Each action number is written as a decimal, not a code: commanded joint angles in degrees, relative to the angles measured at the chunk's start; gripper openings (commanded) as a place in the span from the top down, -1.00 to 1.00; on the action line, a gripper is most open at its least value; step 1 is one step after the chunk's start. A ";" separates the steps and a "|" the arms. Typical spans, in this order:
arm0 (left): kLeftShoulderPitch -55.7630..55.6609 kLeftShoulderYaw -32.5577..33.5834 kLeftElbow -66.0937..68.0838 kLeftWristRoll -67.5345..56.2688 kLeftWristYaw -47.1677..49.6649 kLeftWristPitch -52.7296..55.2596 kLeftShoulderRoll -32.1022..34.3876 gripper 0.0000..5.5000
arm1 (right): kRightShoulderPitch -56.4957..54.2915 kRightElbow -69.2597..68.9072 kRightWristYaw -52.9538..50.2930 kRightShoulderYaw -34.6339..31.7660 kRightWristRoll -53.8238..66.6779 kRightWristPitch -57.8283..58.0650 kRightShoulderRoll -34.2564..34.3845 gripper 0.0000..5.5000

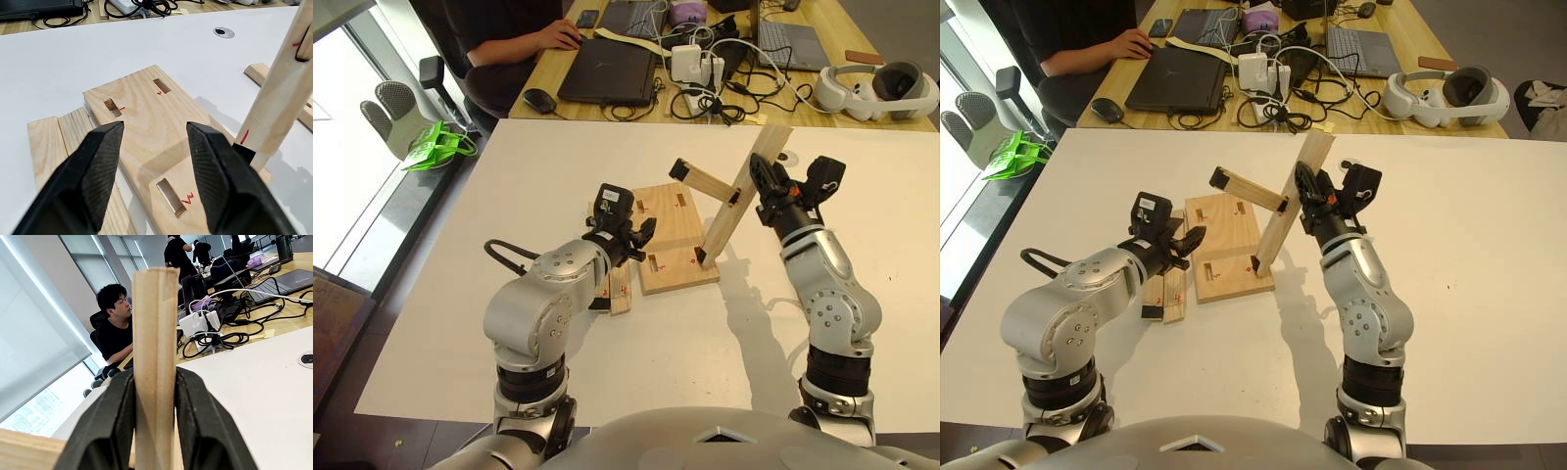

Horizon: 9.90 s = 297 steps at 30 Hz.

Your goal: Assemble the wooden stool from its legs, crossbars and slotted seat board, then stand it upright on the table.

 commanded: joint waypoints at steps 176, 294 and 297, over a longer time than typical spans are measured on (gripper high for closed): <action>2.57 6.98 -2.57 3.48 6.99 -17.71 -8.86 -0.20 | -1.27 4.45 13.89 -4.76 17.30 5.96 -19.33 0.63; 0.94 17.51 -7.68 7.71 7.15 0.44 -11.63 -0.20 | 13.12 -13.95 1.82 -8.48 -3.53 52.74 -27.71 -0.15; 1.72 16.89 -8.35 7.88 7.29 0.02 -12.30 -0.20 | 11.31 -15.44 2.04 -8.93 -3.94 53.94 -25.71 -0.15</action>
